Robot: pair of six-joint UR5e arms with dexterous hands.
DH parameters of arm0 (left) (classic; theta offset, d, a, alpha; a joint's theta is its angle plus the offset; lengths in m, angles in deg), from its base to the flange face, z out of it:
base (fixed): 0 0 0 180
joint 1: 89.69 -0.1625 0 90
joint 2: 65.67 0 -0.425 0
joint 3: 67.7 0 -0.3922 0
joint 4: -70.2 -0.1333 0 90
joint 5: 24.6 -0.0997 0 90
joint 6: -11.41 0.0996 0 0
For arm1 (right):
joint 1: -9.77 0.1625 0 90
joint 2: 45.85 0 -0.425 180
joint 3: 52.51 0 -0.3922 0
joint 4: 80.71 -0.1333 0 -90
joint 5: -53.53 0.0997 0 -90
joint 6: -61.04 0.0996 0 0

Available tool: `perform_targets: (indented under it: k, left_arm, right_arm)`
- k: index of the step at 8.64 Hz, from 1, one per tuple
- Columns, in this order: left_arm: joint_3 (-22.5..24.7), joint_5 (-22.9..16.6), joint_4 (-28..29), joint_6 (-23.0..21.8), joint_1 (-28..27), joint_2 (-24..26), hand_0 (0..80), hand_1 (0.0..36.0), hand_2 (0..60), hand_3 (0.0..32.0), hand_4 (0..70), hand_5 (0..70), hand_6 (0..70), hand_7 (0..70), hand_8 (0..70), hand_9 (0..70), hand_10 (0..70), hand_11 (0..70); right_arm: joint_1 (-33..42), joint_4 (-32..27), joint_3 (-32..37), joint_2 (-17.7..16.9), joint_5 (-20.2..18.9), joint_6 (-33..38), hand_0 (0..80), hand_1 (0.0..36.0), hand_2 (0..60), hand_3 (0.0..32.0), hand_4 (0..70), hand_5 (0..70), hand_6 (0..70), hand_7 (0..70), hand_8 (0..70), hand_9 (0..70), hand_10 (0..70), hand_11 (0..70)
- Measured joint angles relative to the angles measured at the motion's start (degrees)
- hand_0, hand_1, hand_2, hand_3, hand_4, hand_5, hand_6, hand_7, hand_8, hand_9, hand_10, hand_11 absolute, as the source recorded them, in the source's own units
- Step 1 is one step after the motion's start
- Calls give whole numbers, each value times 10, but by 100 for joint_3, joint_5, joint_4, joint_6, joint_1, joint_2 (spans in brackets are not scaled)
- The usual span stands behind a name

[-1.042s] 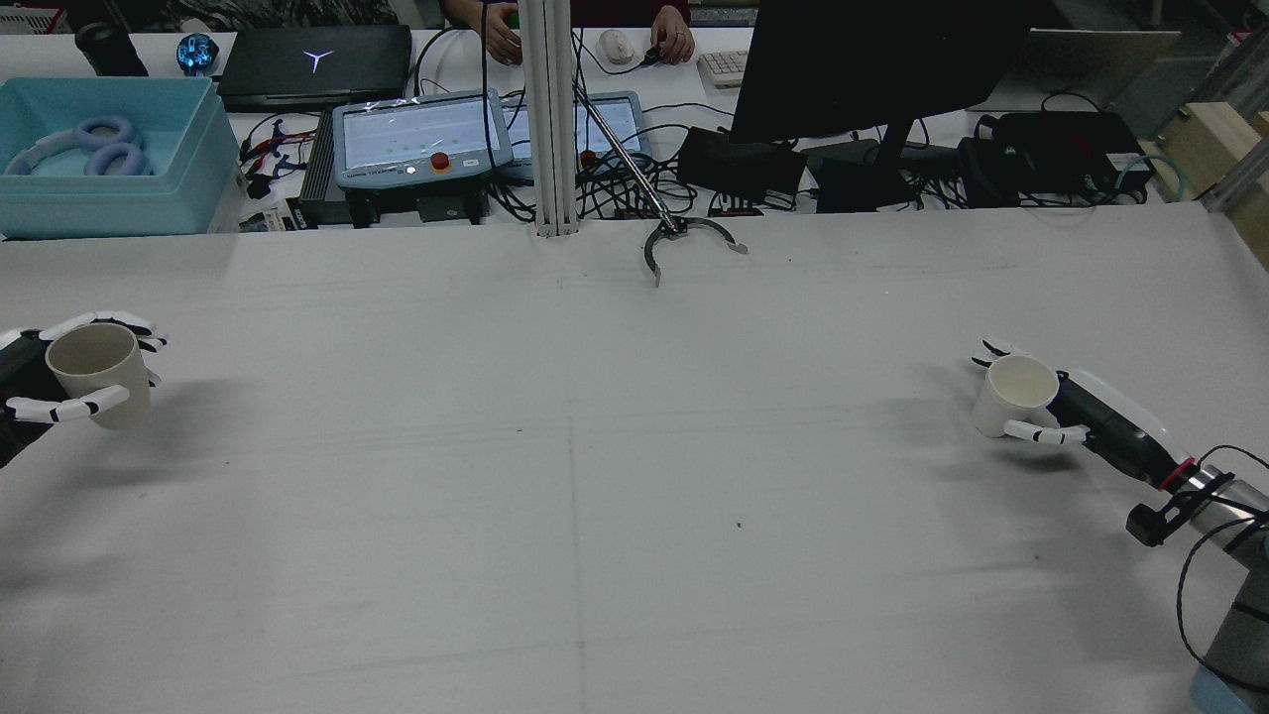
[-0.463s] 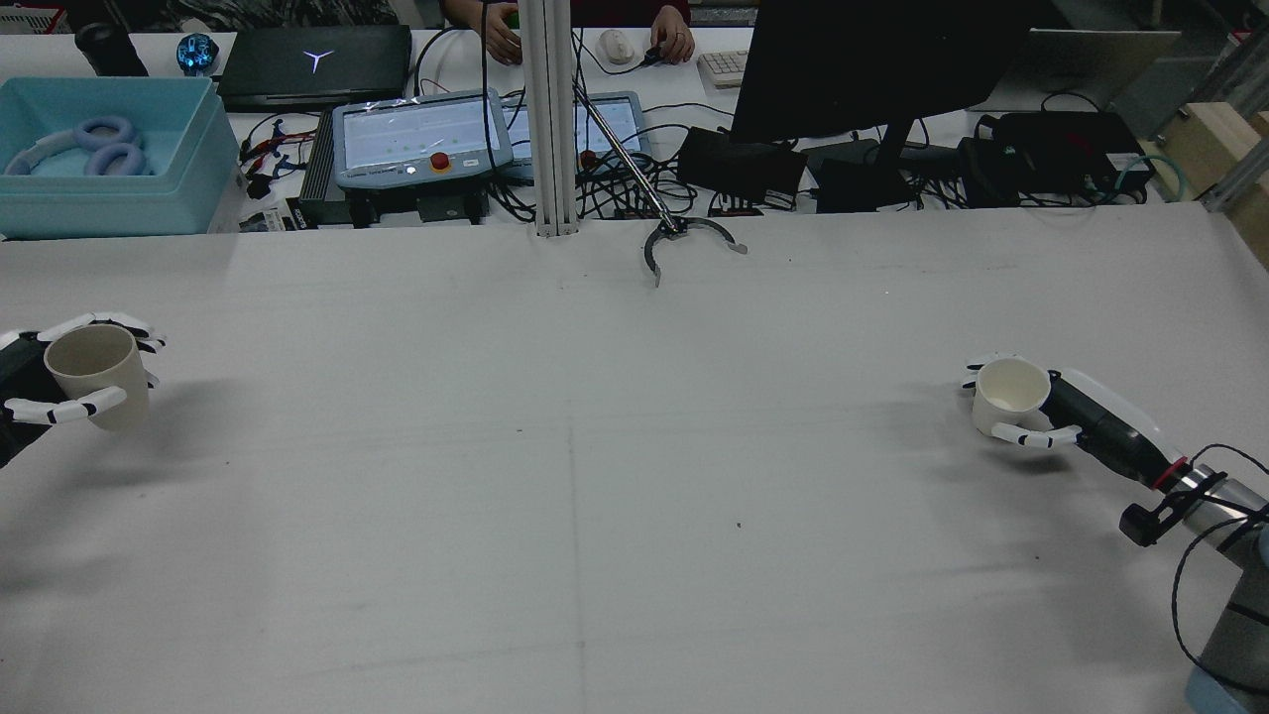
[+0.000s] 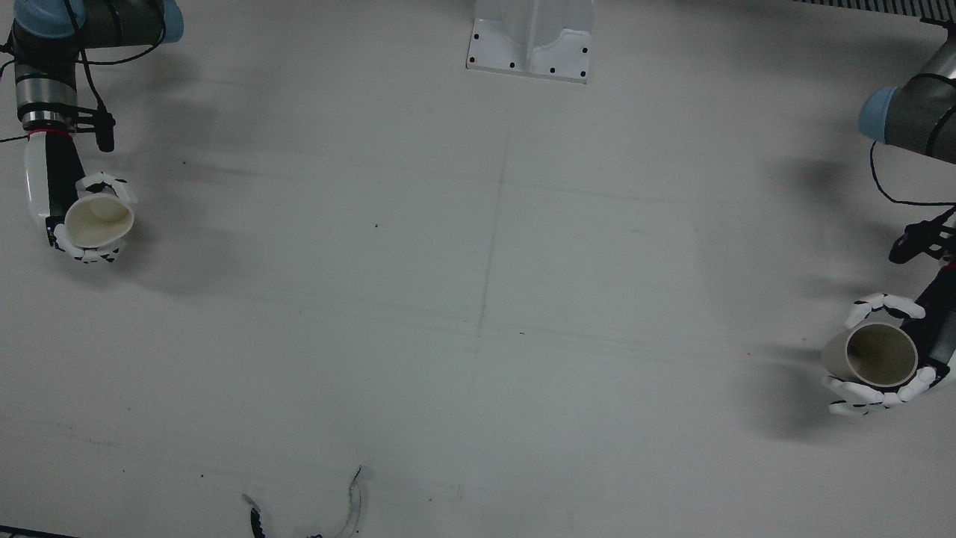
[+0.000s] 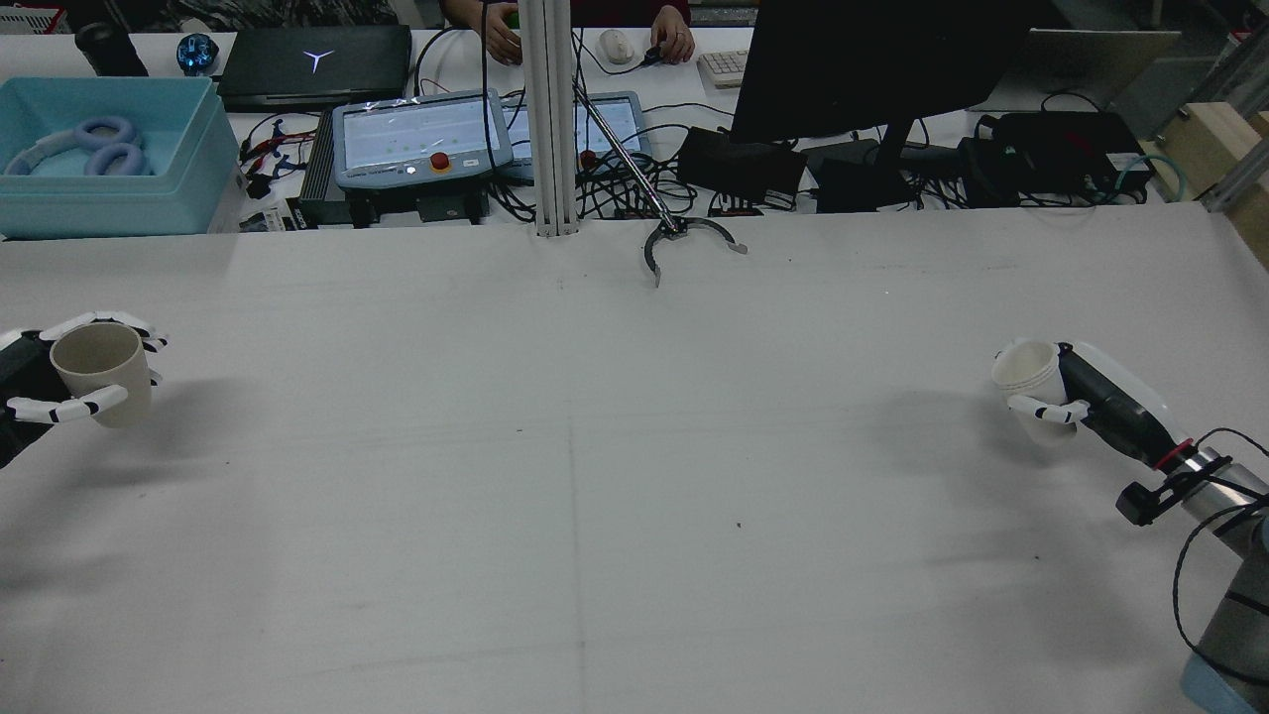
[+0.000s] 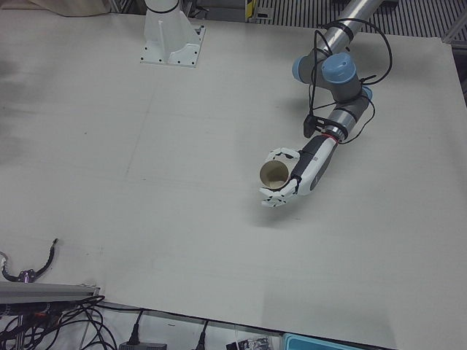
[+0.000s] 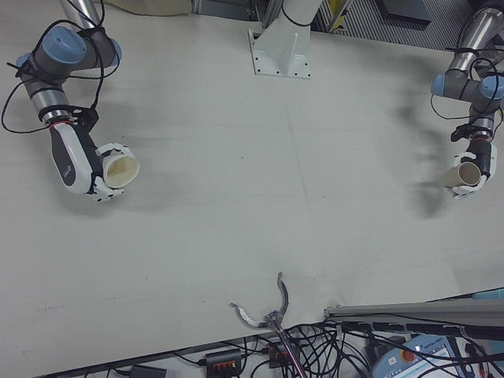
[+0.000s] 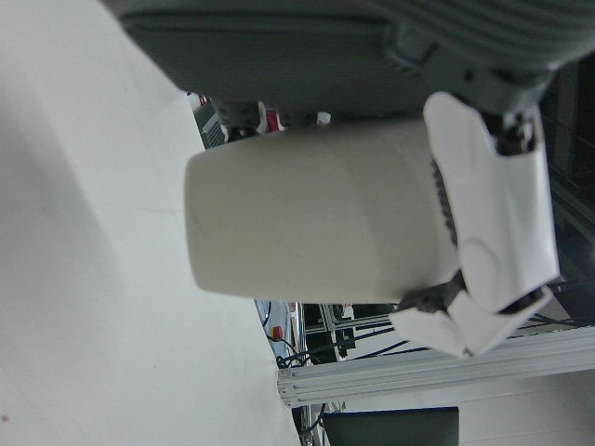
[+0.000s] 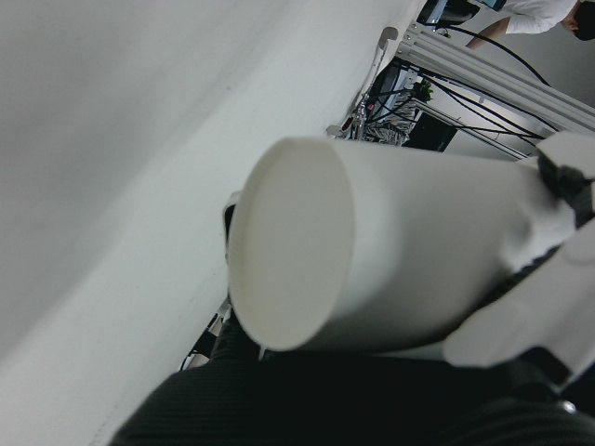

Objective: Pour water
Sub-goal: 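Lift both cups and bring them toward each other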

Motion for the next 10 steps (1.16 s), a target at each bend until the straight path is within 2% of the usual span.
perform_targets:
  k: [1, 2, 5, 7, 8, 10]
  left_arm:
    - [45, -4, -3, -1, -1, 16, 468, 283, 600, 0, 218, 375, 260, 412, 169, 266, 239, 362]
    - [91, -7, -59, 1, -5, 82, 472, 292, 600, 0, 221, 393, 262, 418, 168, 264, 235, 358]
    - [166, -19, -363, -1, -22, 517, 476, 301, 600, 0, 221, 401, 264, 416, 168, 263, 237, 361]
    - [275, -26, -543, -2, -46, 813, 479, 306, 600, 0, 221, 409, 268, 418, 169, 264, 241, 368]
    - [424, -27, -685, -2, -106, 927, 484, 316, 600, 0, 219, 427, 278, 424, 174, 268, 244, 373]
    - [817, -23, -1065, 1, -322, 1140, 488, 319, 600, 0, 215, 426, 277, 425, 173, 268, 246, 376]
  right_arm:
    - [195, 277, -474, 2, -11, -28, 312, 55, 413, 0, 268, 646, 648, 634, 522, 682, 328, 463]
    - [433, 631, -994, 13, -17, -136, 347, 65, 410, 0, 260, 634, 622, 606, 501, 654, 288, 414]
    - [1218, 1102, -2046, 367, -43, -869, 344, 71, 425, 0, 259, 618, 605, 562, 474, 612, 280, 404]
    - [1402, 1300, -2223, 766, -26, -1253, 360, 77, 430, 0, 267, 621, 598, 561, 461, 596, 270, 391]
    - [1418, 1551, -2256, 1088, -11, -1351, 402, 104, 457, 0, 296, 631, 592, 558, 448, 578, 266, 386]
    - [1394, 1881, -2283, 1575, 180, -1519, 417, 116, 478, 0, 321, 658, 601, 579, 439, 565, 263, 383]
